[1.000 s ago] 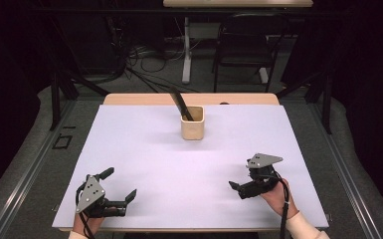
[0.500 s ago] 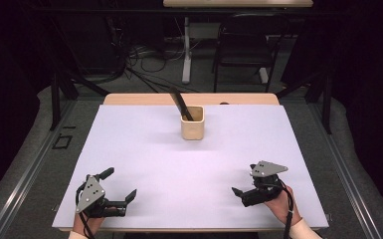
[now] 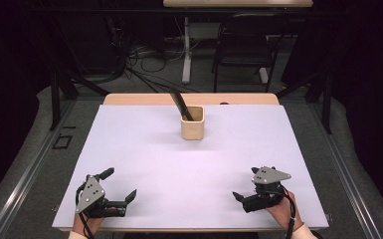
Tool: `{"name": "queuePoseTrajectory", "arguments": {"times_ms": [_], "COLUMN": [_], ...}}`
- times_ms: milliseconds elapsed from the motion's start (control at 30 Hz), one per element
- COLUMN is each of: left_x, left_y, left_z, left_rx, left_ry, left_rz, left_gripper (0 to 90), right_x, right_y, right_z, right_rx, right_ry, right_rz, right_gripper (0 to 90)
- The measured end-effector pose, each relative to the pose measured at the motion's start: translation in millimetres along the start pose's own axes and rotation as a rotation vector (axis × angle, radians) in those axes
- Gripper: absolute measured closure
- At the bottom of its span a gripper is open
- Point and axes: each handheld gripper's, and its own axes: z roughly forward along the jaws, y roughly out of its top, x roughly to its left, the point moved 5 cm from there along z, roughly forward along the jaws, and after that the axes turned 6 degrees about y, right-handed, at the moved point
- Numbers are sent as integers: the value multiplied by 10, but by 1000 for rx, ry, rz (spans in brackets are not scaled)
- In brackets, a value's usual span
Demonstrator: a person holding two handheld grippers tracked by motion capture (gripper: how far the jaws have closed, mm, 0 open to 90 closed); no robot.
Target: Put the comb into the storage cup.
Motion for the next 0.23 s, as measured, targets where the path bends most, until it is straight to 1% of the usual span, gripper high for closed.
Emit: {"name": "queuePoseTrajectory", "arguments": {"times_ms": [67,233], "left_x": [0,-2], "left_y": [0,-3], "left_z": [1,9], "left_rx": [1,2], "left_ry": [-1,-5], "left_rz": [0,-3], "left_gripper": [0,0], "right_x": [10,9], "right_y": [-5,-2], "right_z": [-9,-40], "right_rx": [3,-19], "right_ry": [5,7], "right_rz": [-1,2], "right_gripper": [0,0]}}
